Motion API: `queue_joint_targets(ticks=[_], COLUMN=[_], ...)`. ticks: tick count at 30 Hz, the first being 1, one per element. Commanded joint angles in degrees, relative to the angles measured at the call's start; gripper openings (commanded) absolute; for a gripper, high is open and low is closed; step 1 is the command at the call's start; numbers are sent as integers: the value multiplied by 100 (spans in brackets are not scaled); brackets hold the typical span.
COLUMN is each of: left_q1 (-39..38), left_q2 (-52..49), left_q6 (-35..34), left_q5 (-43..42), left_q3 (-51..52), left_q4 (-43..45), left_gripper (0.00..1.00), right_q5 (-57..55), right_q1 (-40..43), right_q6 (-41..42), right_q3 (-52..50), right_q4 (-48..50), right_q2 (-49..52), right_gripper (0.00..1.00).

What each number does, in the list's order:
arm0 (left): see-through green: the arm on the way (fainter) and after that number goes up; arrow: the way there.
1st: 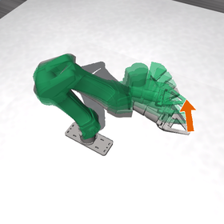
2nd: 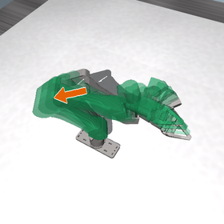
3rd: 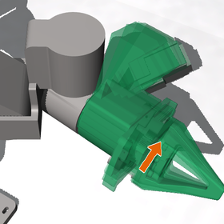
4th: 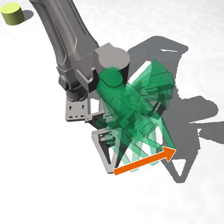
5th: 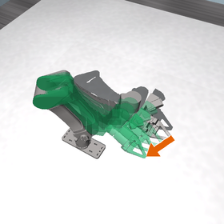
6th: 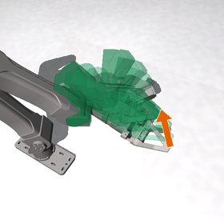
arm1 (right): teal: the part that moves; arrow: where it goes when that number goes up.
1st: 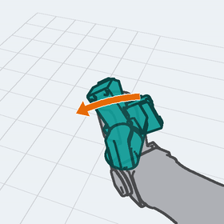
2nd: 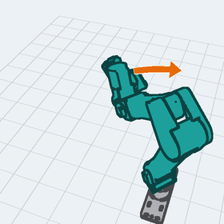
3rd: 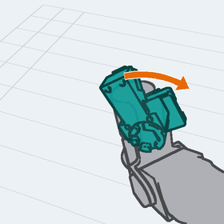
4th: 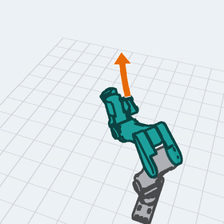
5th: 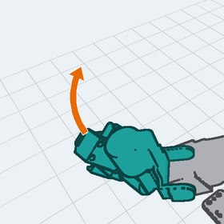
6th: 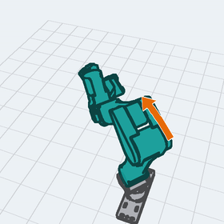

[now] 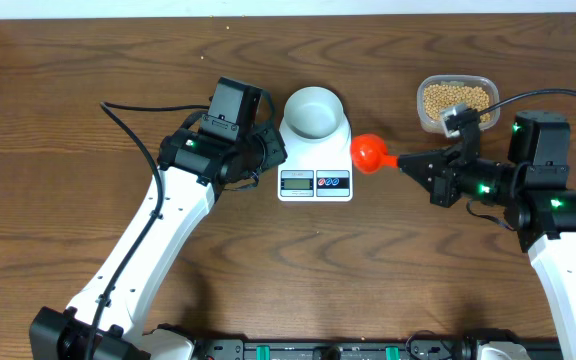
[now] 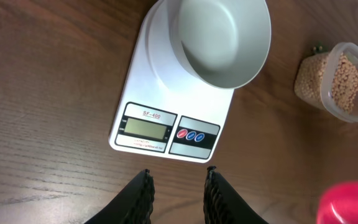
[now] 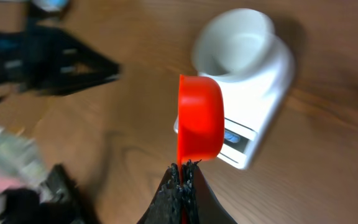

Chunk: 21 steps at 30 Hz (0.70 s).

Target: Scoop item into bowl and weigh 50g on scale

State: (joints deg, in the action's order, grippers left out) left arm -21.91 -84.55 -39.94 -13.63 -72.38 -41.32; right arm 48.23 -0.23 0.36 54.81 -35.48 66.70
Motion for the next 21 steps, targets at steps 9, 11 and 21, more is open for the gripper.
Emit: queue_joint_targets(ticks=[9,11,21], left_q1=[-144,-280,-876], left_q2=[-42,-44,-44], left_q6=[483,505,680], left_q5=[-393,-393,-317], left_q3=[-59,-55,-11], left_q4=[-81,-83,-83], left_gripper=[30,30,30], right_q5=[-2026,-2240,-2319], right_q1=[42,48,179], right_q6=[603,599,538], right_q3=[509,673,979], right_q4=[-601,-785,-1054], right_q2=[-7,-7,-13], right_gripper=[1,1,1])
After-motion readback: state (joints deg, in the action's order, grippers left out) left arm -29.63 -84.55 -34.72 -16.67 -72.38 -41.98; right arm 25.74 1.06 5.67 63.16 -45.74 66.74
